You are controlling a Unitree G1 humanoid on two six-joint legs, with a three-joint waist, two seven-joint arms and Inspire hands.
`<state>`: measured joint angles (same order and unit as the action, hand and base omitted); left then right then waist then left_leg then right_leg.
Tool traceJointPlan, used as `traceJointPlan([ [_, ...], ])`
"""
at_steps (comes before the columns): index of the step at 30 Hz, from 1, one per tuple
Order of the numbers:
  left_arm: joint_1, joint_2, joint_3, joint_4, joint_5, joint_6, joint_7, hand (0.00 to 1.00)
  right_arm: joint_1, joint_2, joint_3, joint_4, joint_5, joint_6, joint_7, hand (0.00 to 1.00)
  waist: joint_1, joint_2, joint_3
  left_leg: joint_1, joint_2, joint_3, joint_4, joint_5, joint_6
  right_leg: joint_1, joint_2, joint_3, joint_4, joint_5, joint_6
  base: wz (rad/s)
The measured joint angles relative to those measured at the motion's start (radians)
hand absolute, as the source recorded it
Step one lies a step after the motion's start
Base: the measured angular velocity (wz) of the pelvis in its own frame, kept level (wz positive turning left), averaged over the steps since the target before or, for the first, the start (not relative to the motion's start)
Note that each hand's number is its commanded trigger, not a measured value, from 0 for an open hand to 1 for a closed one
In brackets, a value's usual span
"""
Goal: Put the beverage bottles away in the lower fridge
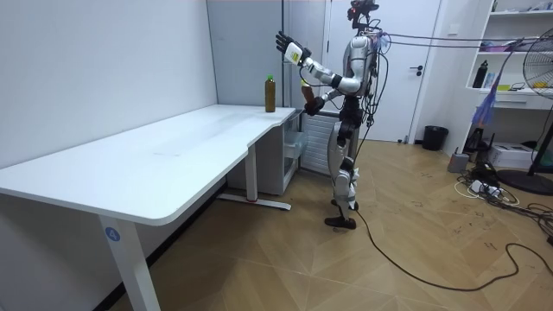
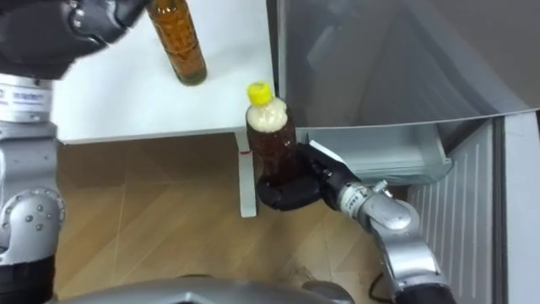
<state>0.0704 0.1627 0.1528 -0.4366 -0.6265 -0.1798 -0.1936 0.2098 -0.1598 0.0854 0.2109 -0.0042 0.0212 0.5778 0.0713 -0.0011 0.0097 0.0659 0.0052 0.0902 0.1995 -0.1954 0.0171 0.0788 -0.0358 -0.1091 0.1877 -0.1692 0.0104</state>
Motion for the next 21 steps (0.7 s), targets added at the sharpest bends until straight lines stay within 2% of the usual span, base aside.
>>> traceJointPlan([
  [2, 0.0, -0.008, 0.037, 0.0, 0.036, -0.002, 0.039, 0.0, 0.02, 0.003, -0.021, 0.0, 0.0, 0.0, 0.0, 1.0, 0.012, 0.001, 0.0003, 0.007, 0.0, -0.005, -0.001, 0.0, 0.0, 0.009, 0.0, -0.003, -0.002, 0.0, 0.0, 0.05],
  [4, 0.0, -0.039, 0.08, 0.0, 0.1, -0.023, 0.113, 0.0, 0.042, 0.005, -0.031, 0.0, -0.001, 0.0, -0.011, 1.0, 0.031, 0.003, 0.0011, 0.016, 0.0, -0.008, -0.005, 0.0, 0.0, 0.016, 0.001, -0.003, -0.002, 0.0, 0.0, 0.0],
  [5, 0.0, -0.042, 0.088, -0.002, 0.118, -0.027, 0.136, 0.0, 0.045, 0.005, -0.032, 0.0, -0.001, 0.0, -0.011, 1.0, 0.036, 0.004, 0.0017, 0.016, 0.0, -0.008, -0.005, 0.0, -0.001, 0.016, 0.002, -0.003, -0.003, 0.0, 0.0, 0.0],
  [8, 0.0, -0.042, 0.121, -0.012, 0.207, -0.038, 0.235, 0.0, 0.049, 0.006, -0.031, 0.0, -0.002, -0.001, -0.01, 1.0, 0.043, 0.013, 0.0052, 0.013, 0.0, -0.012, -0.004, -0.001, -0.001, 0.016, 0.002, -0.007, -0.003, 0.0, 0.0, 0.03],
  [10, 0.0, -0.041, 0.156, -0.012, 0.281, -0.055, 0.304, 0.0, 0.049, 0.004, -0.032, 0.0, -0.001, -0.001, -0.01, 1.0, 0.051, 0.024, 0.0037, 0.013, 0.0, -0.012, -0.004, -0.001, -0.001, 0.016, 0.002, -0.007, -0.002, 0.0, 0.0, 0.0],
  [15, 0.022, -0.035, 0.235, -0.011, 0.446, -0.082, 0.414, 0.0, 0.069, -0.004, -0.042, 0.0, -0.002, -0.008, -0.012, 1.0, 0.072, 0.036, -0.0025, 0.018, -0.001, -0.016, -0.005, -0.001, -0.001, 0.022, 0.001, -0.01, -0.004, 0.0, 0.0, 0.02],
  [17, 0.038, -0.034, 0.259, -0.003, 0.466, -0.089, 0.455, 0.0, 0.079, -0.005, -0.046, 0.0, -0.001, -0.008, -0.019, 1.0, 0.074, 0.036, -0.0024, 0.019, -0.003, -0.024, -0.004, -0.001, -0.001, 0.029, -0.001, -0.022, -0.009, 0.0, 0.0, 0.12],
  [19, 0.057, -0.031, 0.28, 0.029, 0.468, -0.093, 0.533, 0.0, 0.088, -0.006, -0.046, 0.0, 0.0, -0.008, -0.037, 1.0, 0.079, 0.037, -0.0018, 0.028, -0.003, -0.031, -0.006, -0.001, -0.001, 0.043, -0.001, -0.032, -0.018, 0.0, 0.0, 0.09],
  [21, 0.087, -0.03, 0.306, 0.097, 0.467, -0.121, 0.584, 0.0, 0.094, -0.005, -0.049, 0.0, 0.0, -0.008, -0.047, 1.0, 0.081, 0.04, -0.004, 0.041, -0.004, -0.031, -0.019, 0.0, -0.002, 0.046, -0.001, -0.03, -0.02, -0.001, 0.0, -0.02],
])
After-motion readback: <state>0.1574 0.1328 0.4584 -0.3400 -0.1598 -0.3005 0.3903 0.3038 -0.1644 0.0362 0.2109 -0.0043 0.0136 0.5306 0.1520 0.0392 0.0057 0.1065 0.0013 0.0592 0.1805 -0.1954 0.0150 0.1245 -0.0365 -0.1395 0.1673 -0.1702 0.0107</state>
